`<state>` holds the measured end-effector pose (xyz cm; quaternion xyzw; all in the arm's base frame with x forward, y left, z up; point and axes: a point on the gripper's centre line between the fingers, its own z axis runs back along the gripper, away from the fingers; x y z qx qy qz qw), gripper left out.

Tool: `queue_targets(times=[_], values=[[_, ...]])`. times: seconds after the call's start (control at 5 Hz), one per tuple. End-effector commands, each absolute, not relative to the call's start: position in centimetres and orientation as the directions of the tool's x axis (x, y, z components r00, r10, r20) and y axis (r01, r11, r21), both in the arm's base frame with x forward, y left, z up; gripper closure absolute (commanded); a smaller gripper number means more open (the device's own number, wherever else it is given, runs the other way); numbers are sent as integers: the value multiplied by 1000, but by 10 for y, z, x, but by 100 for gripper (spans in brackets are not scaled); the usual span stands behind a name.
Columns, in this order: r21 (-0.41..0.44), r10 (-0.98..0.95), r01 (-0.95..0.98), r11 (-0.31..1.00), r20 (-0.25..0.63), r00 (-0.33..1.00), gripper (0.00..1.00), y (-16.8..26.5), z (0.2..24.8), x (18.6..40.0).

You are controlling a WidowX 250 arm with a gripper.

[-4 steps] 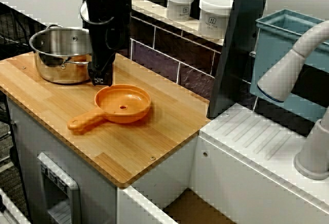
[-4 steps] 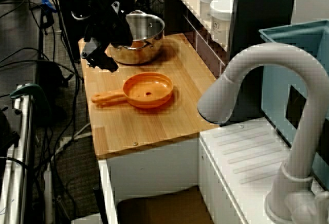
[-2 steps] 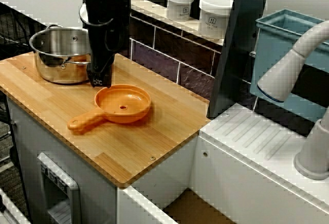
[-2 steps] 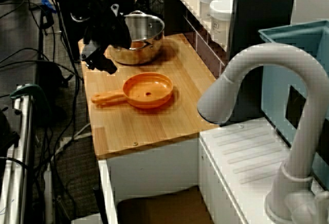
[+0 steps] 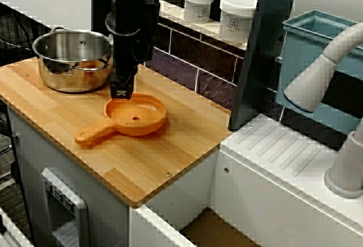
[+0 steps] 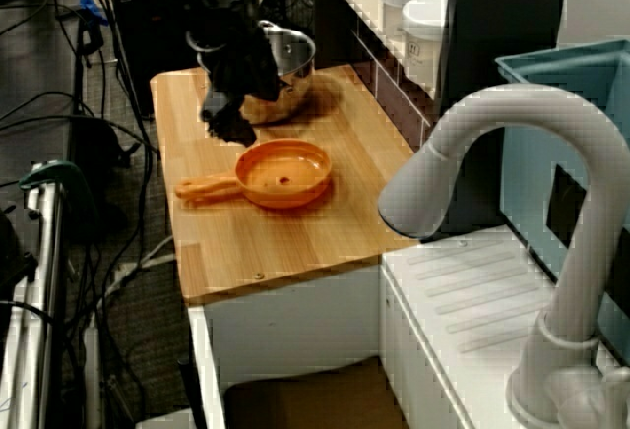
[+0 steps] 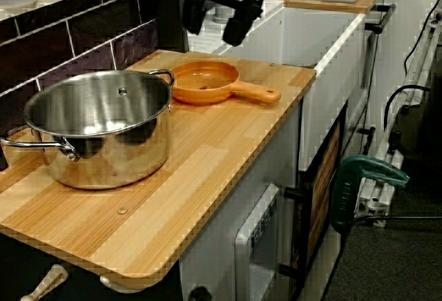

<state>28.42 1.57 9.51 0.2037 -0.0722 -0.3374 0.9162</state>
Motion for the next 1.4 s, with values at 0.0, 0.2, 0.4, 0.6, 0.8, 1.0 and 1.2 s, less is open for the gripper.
queue_targets(times=[0.0, 0.2, 0.4, 0.6, 0.8, 1.0, 1.2], values=[[352, -389, 360, 864, 15, 921, 0, 67, 96, 305], [252, -266, 257, 933, 0, 964, 0, 78, 87, 299], [243, -236, 223, 944, 26, 971, 0, 74, 85, 293], [228, -246, 234, 945, 27, 969, 0, 59, 88, 288], [198, -254, 244, 949, 28, 967, 0, 48, 96, 287], [183, -275, 269, 946, 10, 961, 0, 40, 100, 292], [186, -268, 261, 947, 11, 963, 0, 40, 98, 297]])
